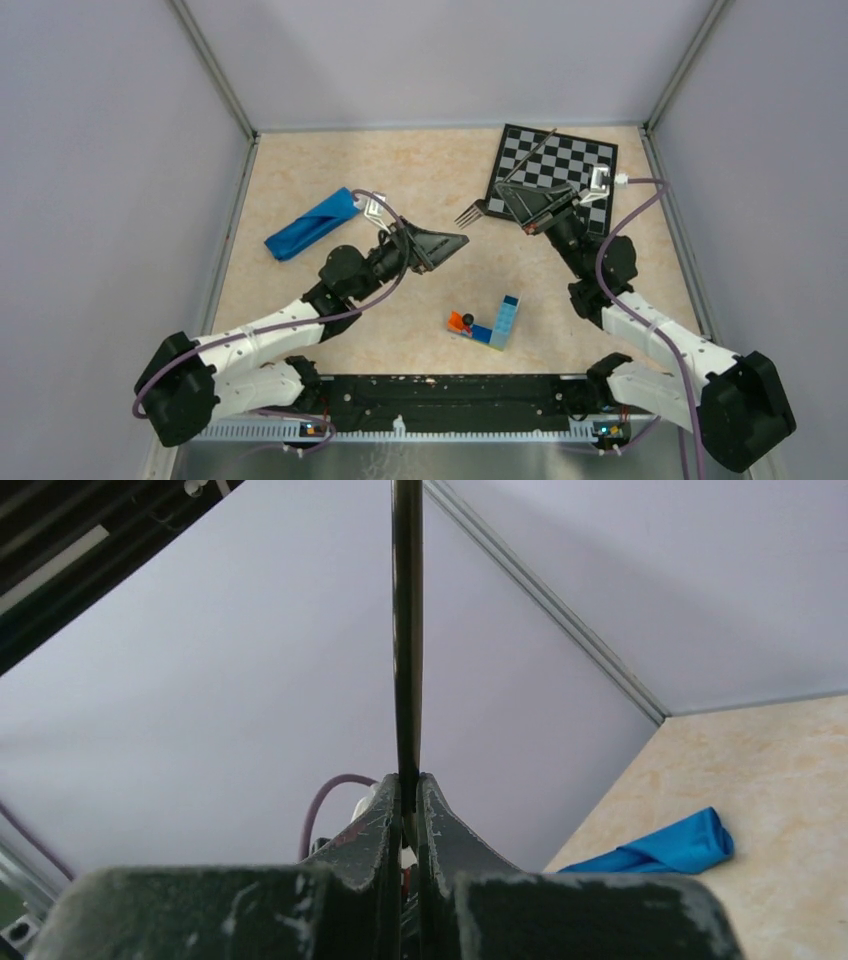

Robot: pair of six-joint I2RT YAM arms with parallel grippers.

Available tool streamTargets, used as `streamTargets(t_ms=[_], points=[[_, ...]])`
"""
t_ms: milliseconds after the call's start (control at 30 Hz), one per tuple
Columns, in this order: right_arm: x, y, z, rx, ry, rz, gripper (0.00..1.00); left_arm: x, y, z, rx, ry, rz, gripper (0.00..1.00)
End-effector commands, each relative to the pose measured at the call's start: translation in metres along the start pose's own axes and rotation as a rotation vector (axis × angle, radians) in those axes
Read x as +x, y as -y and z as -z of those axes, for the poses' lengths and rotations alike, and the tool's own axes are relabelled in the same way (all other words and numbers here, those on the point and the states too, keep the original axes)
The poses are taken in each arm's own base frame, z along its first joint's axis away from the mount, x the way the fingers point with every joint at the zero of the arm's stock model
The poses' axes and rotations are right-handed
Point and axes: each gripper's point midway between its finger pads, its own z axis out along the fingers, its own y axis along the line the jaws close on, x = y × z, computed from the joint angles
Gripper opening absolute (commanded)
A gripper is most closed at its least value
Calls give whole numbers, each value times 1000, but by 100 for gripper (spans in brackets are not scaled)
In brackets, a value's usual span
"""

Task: Fold the napkin into a case and place the utensils inside
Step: Pass from the right arm to the left

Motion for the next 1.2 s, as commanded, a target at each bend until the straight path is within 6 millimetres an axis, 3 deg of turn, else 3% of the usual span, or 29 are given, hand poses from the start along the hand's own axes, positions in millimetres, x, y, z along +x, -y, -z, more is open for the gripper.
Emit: streamTargets(t_ms=[0, 200, 367, 667, 833, 1000, 1133, 1167], points=[[-22, -21, -12, -54, 164, -50, 0, -32, 42, -3, 165, 226, -23, 93], [-22, -25, -20, -58, 178, 14, 0, -45, 42, -4, 188, 326, -35, 91], [-10, -29, -18, -92, 138, 81, 0, -55, 40, -1, 174, 371, 58, 86], [0, -32, -22, -103, 128, 125, 0, -47, 26, -4, 169, 351, 207, 53], [5, -31, -20, -97, 121, 120, 0, -47, 34, -9, 199, 341, 196, 39], [9, -30, -18, -94, 117, 126, 0, -47, 29, -7, 182, 349, 209, 28], [14, -28, -18, -89, 104, 133, 0, -48, 31, -7, 193, 351, 220, 4], [17, -26, -18, -87, 95, 134, 0, -49, 31, -6, 193, 357, 219, 2]])
